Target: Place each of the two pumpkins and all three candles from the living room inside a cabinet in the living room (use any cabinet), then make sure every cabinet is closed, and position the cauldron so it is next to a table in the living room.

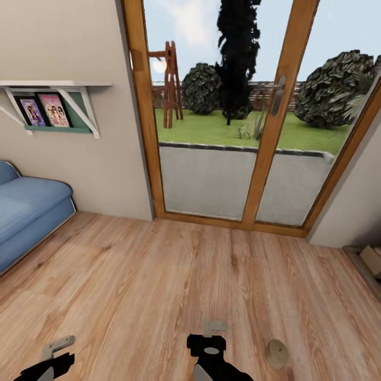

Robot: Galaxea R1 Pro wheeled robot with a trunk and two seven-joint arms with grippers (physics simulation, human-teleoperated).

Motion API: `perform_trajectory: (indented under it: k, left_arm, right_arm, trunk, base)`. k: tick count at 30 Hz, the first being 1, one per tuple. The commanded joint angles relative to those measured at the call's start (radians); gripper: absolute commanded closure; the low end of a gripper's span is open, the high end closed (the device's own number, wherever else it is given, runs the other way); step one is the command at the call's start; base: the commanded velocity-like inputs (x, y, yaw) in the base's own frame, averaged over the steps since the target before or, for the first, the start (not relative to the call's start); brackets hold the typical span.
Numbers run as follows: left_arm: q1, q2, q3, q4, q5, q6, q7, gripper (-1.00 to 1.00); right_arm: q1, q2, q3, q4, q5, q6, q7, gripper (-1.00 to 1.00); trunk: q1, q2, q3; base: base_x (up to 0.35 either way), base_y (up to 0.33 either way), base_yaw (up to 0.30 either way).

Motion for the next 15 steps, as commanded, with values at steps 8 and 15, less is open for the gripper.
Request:
perform_trajectory:
  k: [8, 15]
  left_arm:
    - [0.0, 0.0, -0.009, -0.003, 0.008, -0.016, 0.007, -1.0]
    - [0.0, 0.002, -0.009, -0.003, 0.008, -0.017, 0.008, -1.0]
  right_arm:
    - [-0.001, -0.001, 0.004, -0.001, -0.004, 0.006, -0.007, -1.0]
    - [-0.001, -0.001, 0.004, -0.001, -0.004, 0.006, -0.007, -1.0]
  trunk:
    - [0.0, 0.0, -0.001]
    - [0.0, 0.0, -0.001]
  base:
    - [0.248, -0.02, 0.0]
    - [0.021, -0.007, 0.0]
